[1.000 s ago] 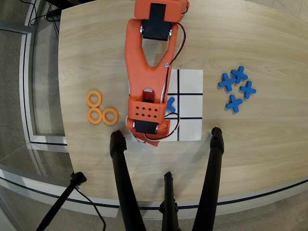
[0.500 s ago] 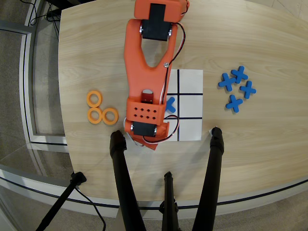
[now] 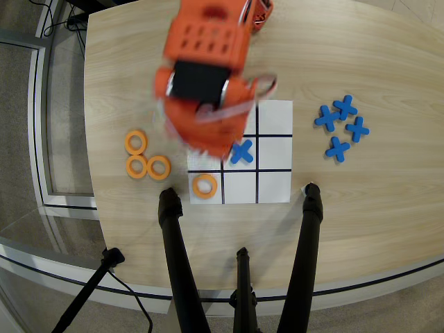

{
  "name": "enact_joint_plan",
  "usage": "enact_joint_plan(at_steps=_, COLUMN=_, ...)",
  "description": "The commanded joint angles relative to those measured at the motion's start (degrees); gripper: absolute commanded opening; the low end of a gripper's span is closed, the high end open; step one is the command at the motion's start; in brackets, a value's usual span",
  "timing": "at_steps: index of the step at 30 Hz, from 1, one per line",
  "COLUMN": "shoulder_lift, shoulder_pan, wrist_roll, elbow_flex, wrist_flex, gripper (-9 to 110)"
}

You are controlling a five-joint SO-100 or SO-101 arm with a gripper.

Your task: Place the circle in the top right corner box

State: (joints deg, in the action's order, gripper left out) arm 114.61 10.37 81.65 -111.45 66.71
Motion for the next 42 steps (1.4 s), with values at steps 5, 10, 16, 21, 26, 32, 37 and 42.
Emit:
enact_joint_plan(at_steps=5, shoulder_lift=38.85, shoulder_pan=-2.99, wrist_roll=5.01, elbow_flex=-45.79, wrist_flex=-10.02, gripper=9)
enact_joint_plan(at_steps=10, shoulder_lift=55.72, shoulder_pan=-3.87, wrist_roll=6.33, elbow_flex=-62.05, wrist_flex=-10.11, gripper=9)
enact_joint_plan(at_steps=16, shoulder_lift=69.79, shoulder_pan=-6.59, wrist_roll=7.73, elbow_flex=-70.58, wrist_flex=-2.90, gripper=8)
enact_joint_plan(at_steps=21, shoulder_lift=75.23, shoulder_pan=-8.00, wrist_roll=8.09, elbow_flex=-71.98, wrist_flex=3.69, gripper=0)
enact_joint_plan(at_steps=26, shoulder_lift=77.70, shoulder_pan=-5.80, wrist_roll=8.53, elbow_flex=-72.07, wrist_flex=8.26, gripper=0)
enact_joint_plan(at_steps=32, shoulder_lift=77.96, shoulder_pan=14.94, wrist_roll=8.09, elbow_flex=-72.07, wrist_flex=8.09, gripper=0)
enact_joint_plan(at_steps=37, shoulder_lift=79.98, shoulder_pan=63.37, wrist_roll=8.09, elbow_flex=-72.07, wrist_flex=7.47, gripper=0)
enact_joint_plan(at_steps=42, shoulder_lift=79.89, shoulder_pan=89.56, wrist_roll=8.09, elbow_flex=-72.07, wrist_flex=7.82, gripper=0)
